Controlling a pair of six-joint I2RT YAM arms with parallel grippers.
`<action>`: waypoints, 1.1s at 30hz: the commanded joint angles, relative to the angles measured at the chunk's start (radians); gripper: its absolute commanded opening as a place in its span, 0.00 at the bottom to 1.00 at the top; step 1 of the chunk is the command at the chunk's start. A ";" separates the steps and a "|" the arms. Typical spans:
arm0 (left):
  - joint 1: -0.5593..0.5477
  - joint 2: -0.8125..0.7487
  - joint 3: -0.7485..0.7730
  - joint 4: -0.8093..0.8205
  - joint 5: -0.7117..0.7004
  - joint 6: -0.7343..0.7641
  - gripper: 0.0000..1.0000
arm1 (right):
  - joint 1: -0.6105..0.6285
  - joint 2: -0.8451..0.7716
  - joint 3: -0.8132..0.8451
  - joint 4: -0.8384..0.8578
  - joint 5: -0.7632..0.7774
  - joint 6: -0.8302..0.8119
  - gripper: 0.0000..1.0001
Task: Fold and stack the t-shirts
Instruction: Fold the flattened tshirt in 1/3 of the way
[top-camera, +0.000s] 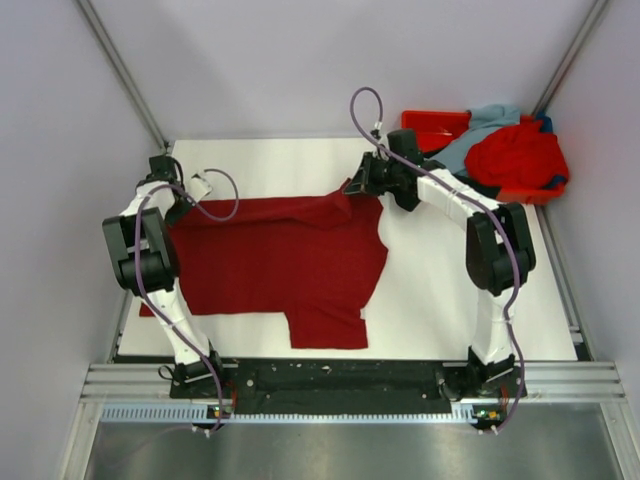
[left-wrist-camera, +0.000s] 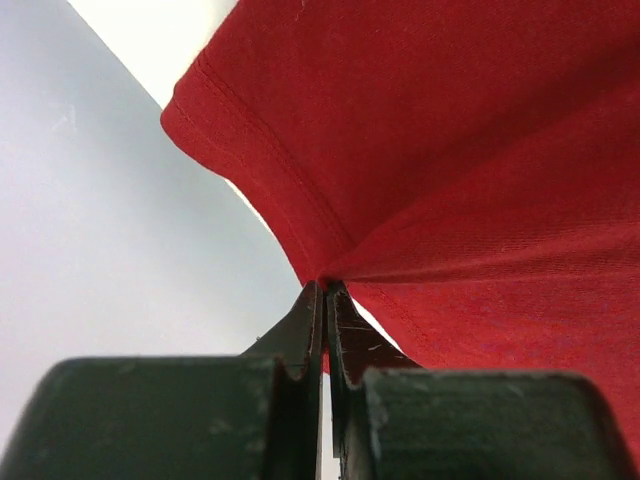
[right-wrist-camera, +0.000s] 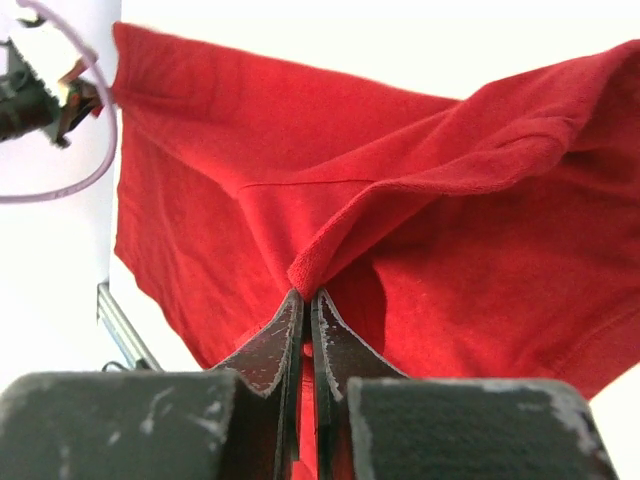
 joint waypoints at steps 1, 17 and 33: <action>0.002 -0.019 -0.006 0.010 0.016 -0.001 0.00 | -0.037 0.063 0.048 0.021 0.122 -0.009 0.00; -0.030 -0.047 -0.038 0.015 0.058 -0.032 0.00 | 0.003 0.054 0.067 -0.080 0.468 -0.330 0.53; -0.031 -0.053 -0.025 0.018 0.049 -0.035 0.00 | 0.015 0.247 0.251 -0.178 0.428 -0.480 0.42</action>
